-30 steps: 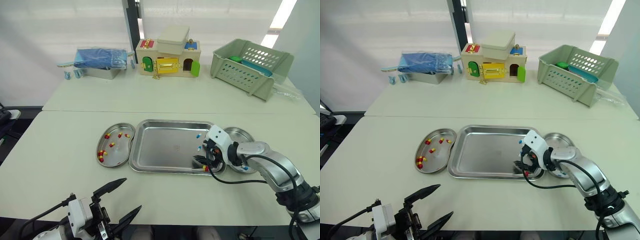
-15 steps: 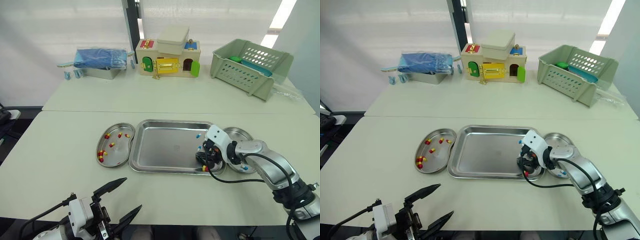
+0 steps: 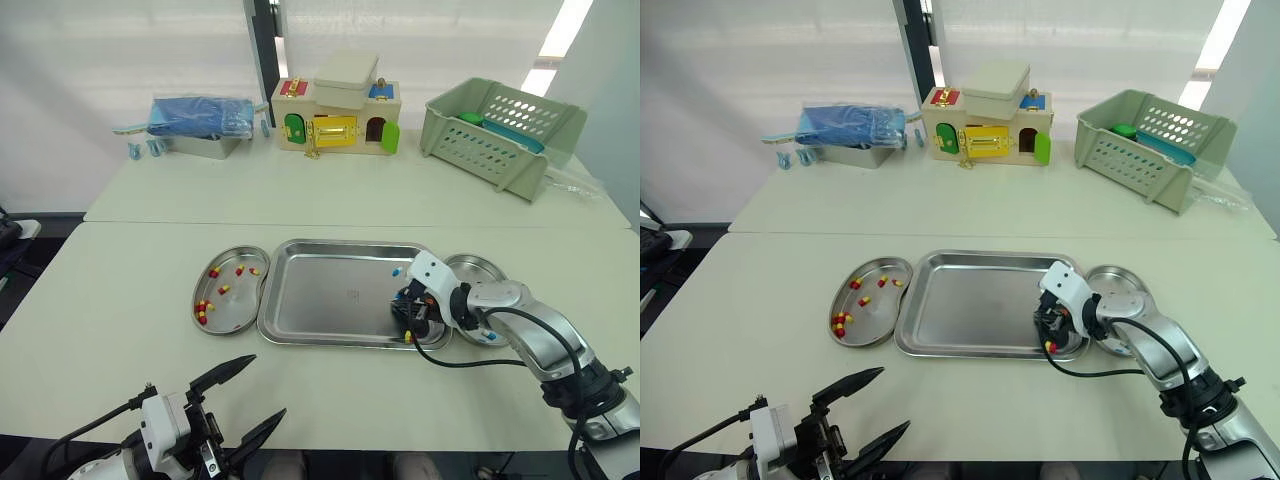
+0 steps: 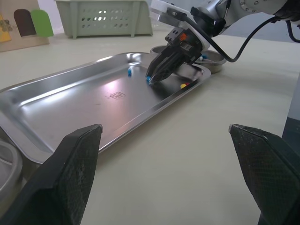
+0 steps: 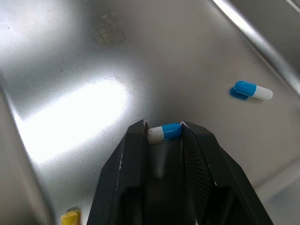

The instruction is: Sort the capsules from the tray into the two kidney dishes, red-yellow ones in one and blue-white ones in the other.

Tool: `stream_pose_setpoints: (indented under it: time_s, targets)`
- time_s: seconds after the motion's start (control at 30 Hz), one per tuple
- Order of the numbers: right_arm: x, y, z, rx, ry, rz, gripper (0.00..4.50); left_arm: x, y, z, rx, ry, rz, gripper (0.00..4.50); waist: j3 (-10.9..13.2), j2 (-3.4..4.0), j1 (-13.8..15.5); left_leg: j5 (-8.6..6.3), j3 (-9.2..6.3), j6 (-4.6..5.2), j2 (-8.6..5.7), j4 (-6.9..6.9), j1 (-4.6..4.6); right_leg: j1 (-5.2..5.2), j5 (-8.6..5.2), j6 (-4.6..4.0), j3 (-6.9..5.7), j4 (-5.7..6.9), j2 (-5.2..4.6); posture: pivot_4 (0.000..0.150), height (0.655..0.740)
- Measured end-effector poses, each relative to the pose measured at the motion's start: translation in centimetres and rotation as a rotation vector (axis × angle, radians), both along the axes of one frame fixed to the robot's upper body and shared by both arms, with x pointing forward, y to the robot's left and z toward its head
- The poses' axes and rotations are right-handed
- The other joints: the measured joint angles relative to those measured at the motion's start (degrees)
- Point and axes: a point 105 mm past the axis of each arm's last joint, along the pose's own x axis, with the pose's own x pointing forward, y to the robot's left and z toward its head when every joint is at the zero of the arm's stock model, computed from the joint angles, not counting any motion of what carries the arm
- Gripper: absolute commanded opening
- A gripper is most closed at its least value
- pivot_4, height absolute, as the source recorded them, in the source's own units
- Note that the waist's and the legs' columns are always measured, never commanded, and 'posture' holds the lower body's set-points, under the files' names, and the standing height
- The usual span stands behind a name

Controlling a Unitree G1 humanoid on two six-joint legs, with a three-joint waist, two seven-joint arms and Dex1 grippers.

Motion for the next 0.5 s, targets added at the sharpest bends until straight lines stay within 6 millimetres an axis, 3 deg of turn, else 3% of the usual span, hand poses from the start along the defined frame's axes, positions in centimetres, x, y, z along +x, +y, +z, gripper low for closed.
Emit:
stream_pose_setpoints:
  time_s: [0.17,0.33,0.5]
  targets:
    - [-0.5,-0.6,1.5,0.135,0.007,-0.006,1.21,0.1,-0.3,0.4,0.001,-0.016,-0.008,4.50,0.0,0.00,0.1,0.00,0.01,0.00,-0.01,0.01,-0.05,-0.01,0.00,0.00,0.00,-0.01,0.00,0.150,0.7400]
    - [-1.9,-6.0,4.7,0.192,-0.072,-0.052,1.21,0.0,-0.4,0.4,0.006,-0.007,-0.023,4.50,0.0,-0.03,0.5,0.00,0.00,0.01,-0.02,0.01,-0.12,0.02,0.00,0.00,-0.05,-0.12,-0.02,0.150,0.7400]
    - [-2.6,-11.1,4.7,0.175,-0.086,-0.182,1.21,0.3,-0.7,0.6,0.009,-0.016,-0.049,4.50,0.0,-0.02,-0.1,0.00,0.08,0.01,-0.01,0.00,0.00,0.03,0.00,0.00,0.02,0.00,-0.01,0.150,0.7400]
